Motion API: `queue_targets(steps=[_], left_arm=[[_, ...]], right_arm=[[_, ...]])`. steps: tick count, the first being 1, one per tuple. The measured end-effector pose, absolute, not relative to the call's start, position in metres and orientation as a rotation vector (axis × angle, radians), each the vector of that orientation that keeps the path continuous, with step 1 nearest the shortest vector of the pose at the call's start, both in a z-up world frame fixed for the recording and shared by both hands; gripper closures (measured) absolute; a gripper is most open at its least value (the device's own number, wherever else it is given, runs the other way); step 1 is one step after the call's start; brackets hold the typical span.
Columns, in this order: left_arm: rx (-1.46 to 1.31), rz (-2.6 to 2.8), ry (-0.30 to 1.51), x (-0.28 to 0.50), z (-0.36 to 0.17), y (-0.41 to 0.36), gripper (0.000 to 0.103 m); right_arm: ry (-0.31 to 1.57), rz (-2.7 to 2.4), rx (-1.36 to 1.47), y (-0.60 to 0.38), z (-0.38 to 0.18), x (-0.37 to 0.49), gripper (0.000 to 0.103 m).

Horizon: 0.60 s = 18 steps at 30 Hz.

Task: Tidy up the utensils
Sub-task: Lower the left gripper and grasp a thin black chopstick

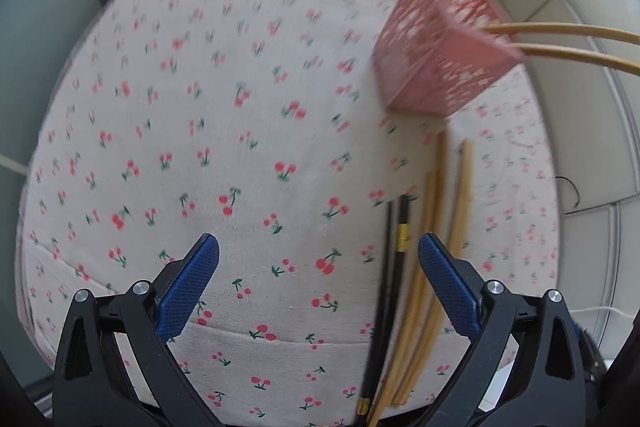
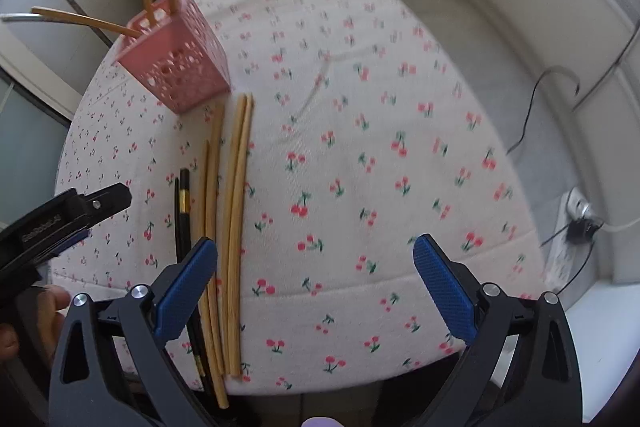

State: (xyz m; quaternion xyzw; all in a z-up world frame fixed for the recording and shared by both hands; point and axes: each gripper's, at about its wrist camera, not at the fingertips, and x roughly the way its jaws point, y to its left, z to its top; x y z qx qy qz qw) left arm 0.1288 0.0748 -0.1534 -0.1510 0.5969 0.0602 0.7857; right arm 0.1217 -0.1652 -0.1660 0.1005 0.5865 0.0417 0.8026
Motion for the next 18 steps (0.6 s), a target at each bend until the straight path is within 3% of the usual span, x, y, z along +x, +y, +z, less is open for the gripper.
queue_targets(steps=[7, 18], left_arm=[[-0.326, 0.173, 1.348, 0.136, -0.183, 0.079, 0.008], [-0.273, 0.18, 1.358, 0.146, -0.193, 0.06, 0.008]], right_arm=[[1.351, 0.133, 0.475, -0.185, -0.18, 0.125, 0.007], [1.391, 0.129, 0.545, -0.19, -0.186, 0.127, 0.007]])
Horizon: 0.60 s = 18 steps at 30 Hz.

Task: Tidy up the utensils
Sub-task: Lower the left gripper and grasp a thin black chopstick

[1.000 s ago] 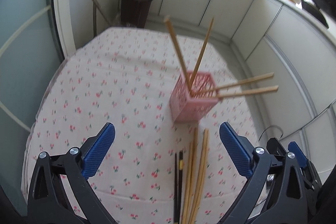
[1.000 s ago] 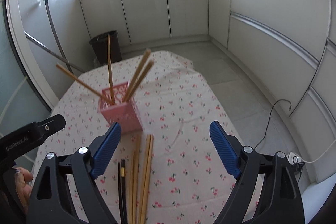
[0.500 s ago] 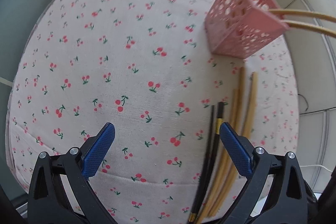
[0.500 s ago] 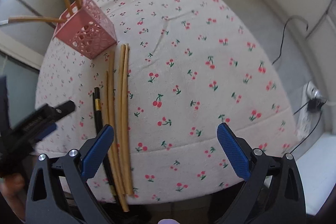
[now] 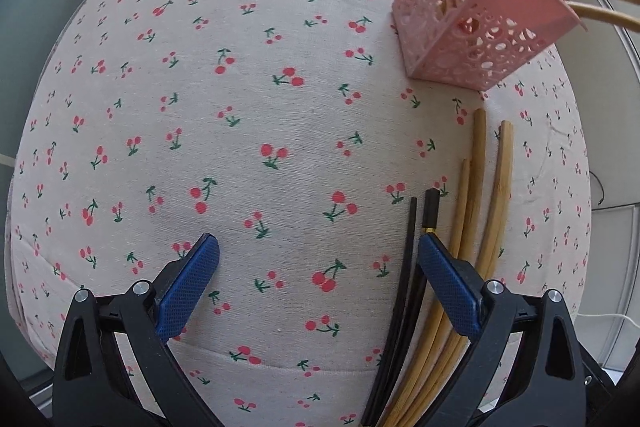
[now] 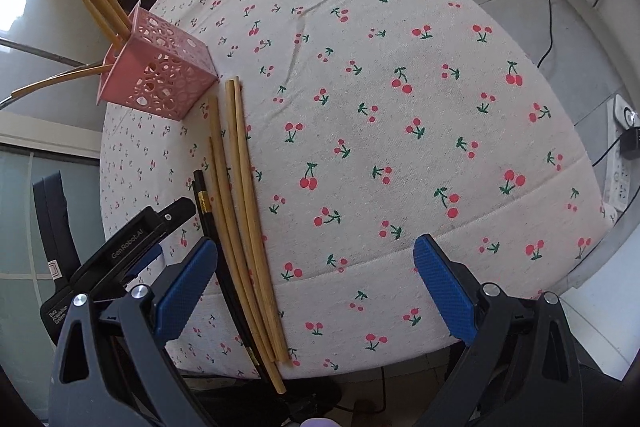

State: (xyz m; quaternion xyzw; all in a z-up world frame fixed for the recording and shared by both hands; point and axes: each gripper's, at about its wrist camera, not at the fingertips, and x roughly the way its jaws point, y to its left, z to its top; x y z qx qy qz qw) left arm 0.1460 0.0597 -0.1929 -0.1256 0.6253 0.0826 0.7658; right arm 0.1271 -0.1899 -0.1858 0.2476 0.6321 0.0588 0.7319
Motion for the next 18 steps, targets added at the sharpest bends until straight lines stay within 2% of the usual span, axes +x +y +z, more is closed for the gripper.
queue_targets(steps=[5, 8, 10, 11, 13, 14, 16, 18], left_arm=[[-0.209, 0.187, 1.357, 0.152, -0.198, 0.042, 0.009], [-0.133, 0.188, 1.339, 0.151, -0.199, 0.023, 0.016], [-0.094, 0.158, 1.31, 0.146, -0.196, 0.006, 0.032], [-0.076, 0.142, 1.302, 0.145, -0.195, -0.001, 0.037], [-0.049, 0.109, 1.292, 0.14, -0.191, -0.011, 0.058], [-0.052, 0.094, 1.293, 0.139, -0.191, -0.015, 0.063], [-0.045, 0.076, 1.295, 0.137, -0.19, -0.021, 0.082], [-0.044, 0.057, 1.297, 0.134, -0.19, -0.025, 0.095]], right_arm=[[1.383, 0.122, 0.55, -0.192, -0.184, 0.127, 0.007], [1.386, 0.12, 0.555, -0.193, -0.185, 0.127, 0.007], [1.388, 0.117, 0.554, -0.193, -0.185, 0.127, 0.007], [1.389, 0.117, 0.552, -0.192, -0.185, 0.127, 0.007], [1.386, 0.115, 0.551, -0.191, -0.185, 0.128, 0.007], [1.382, 0.115, 0.55, -0.191, -0.184, 0.128, 0.007], [1.376, 0.117, 0.545, -0.189, -0.182, 0.129, 0.007], [1.375, 0.12, 0.541, -0.186, -0.181, 0.13, 0.007]])
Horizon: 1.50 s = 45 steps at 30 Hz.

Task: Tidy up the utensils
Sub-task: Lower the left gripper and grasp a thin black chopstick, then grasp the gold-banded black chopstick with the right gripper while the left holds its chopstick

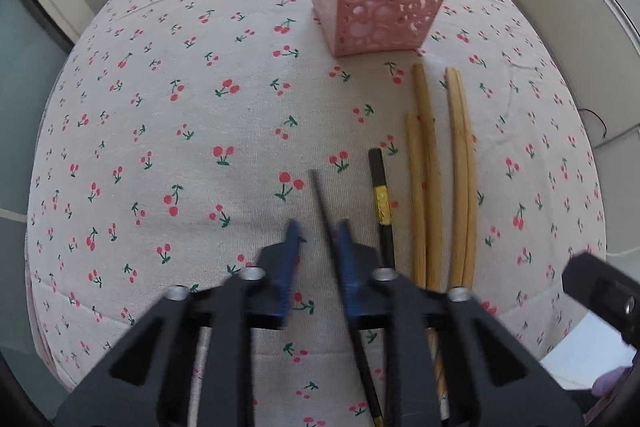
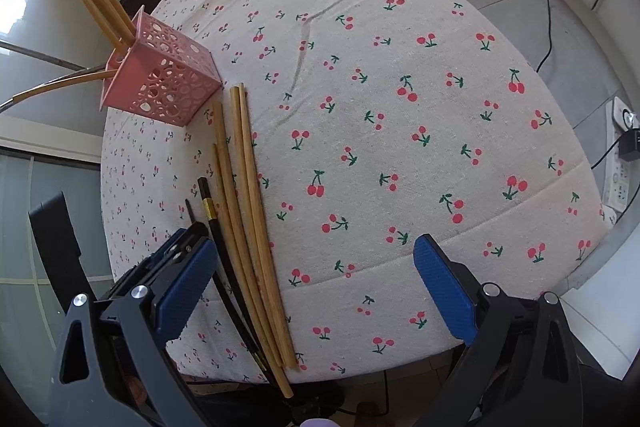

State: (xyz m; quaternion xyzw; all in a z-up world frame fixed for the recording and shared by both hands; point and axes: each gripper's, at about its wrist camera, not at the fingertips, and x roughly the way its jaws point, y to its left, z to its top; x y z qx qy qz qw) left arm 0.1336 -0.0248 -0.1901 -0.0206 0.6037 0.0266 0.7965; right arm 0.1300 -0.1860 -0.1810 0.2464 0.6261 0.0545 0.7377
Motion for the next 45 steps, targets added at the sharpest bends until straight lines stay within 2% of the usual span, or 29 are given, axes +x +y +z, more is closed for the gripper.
queue_targets(steps=[3, 12, 19, 28, 36, 37, 40, 41, 45], left_arm=[[-0.075, 0.024, 1.312, 0.132, -0.19, -0.022, 0.099], [-0.15, 0.161, 1.314, 0.137, -0.194, 0.029, 0.099], [-0.296, 0.247, 1.313, 0.141, -0.194, 0.069, 0.099], [-0.31, 0.241, 1.318, 0.138, -0.196, 0.069, 0.096], [-0.378, 0.212, 1.325, 0.135, -0.192, 0.11, 0.097], [-0.391, 0.213, 1.326, 0.131, -0.19, 0.119, 0.097], [-0.416, 0.227, 1.325, 0.127, -0.189, 0.129, 0.097], [-0.424, 0.228, 1.325, 0.127, -0.19, 0.132, 0.097], [-0.433, 0.224, 1.326, 0.126, -0.189, 0.142, 0.097]], right_arm=[[1.368, 0.135, 0.527, -0.177, -0.179, 0.132, 0.007], [1.308, 0.249, 0.444, -0.126, -0.166, 0.136, 0.007], [1.33, 0.375, 0.48, -0.088, -0.177, 0.145, 0.007], [1.338, 0.43, 0.392, -0.056, -0.189, 0.156, 0.007], [1.35, 0.475, 0.375, -0.052, -0.202, 0.165, 0.008], [1.357, 0.48, 0.371, -0.052, -0.206, 0.165, 0.01], [1.327, 0.423, 0.261, -0.05, -0.2, 0.165, 0.035], [1.327, 0.415, 0.242, -0.049, -0.2, 0.164, 0.04], [1.327, 0.414, 0.225, -0.051, -0.201, 0.164, 0.041]])
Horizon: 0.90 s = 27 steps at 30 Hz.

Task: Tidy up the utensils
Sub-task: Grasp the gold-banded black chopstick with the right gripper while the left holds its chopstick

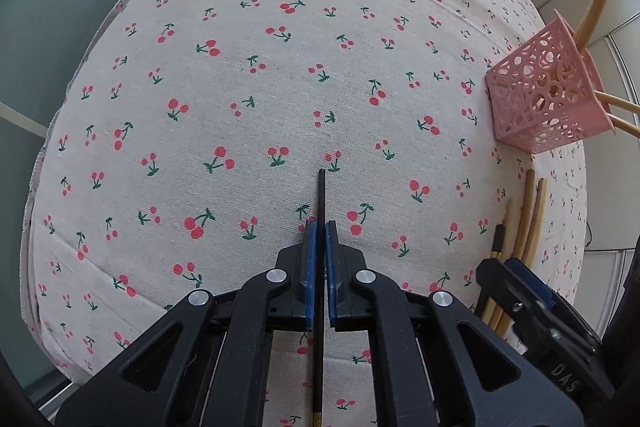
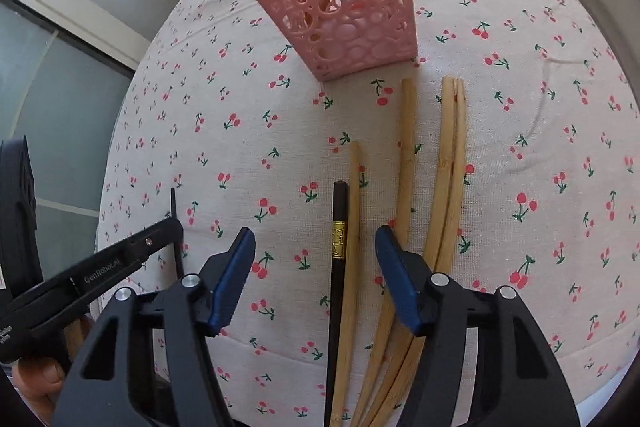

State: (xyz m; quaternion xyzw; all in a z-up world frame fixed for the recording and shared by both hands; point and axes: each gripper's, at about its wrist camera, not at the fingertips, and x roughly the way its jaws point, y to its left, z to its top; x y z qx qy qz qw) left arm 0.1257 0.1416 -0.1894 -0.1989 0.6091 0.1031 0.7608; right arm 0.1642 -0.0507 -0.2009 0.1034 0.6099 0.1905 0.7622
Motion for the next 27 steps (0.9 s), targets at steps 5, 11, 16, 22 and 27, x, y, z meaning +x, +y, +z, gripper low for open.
queue_targets(steps=[5, 11, 16, 22, 27], left_arm=[[-0.462, 0.223, 1.327, 0.125, -0.188, 0.144, 0.097], [-0.473, 0.233, 1.333, 0.124, -0.185, 0.154, 0.097], [-0.502, 0.256, 1.338, 0.12, -0.184, 0.176, 0.097], [-0.534, 0.267, 1.337, 0.115, -0.181, 0.19, 0.097], [-0.507, 0.281, 1.333, 0.11, -0.18, 0.192, 0.097]], right_arm=[[1.321, 0.497, 0.45, -0.074, -0.191, 0.167, 0.041], [1.348, 0.544, 0.505, -0.076, -0.197, 0.167, 0.041], [1.386, 0.484, 0.487, -0.067, -0.213, 0.173, 0.043], [1.362, 0.435, 0.28, -0.053, -0.205, 0.168, 0.051], [1.259, 0.349, -0.2, 0.007, -0.202, 0.145, 0.048]])
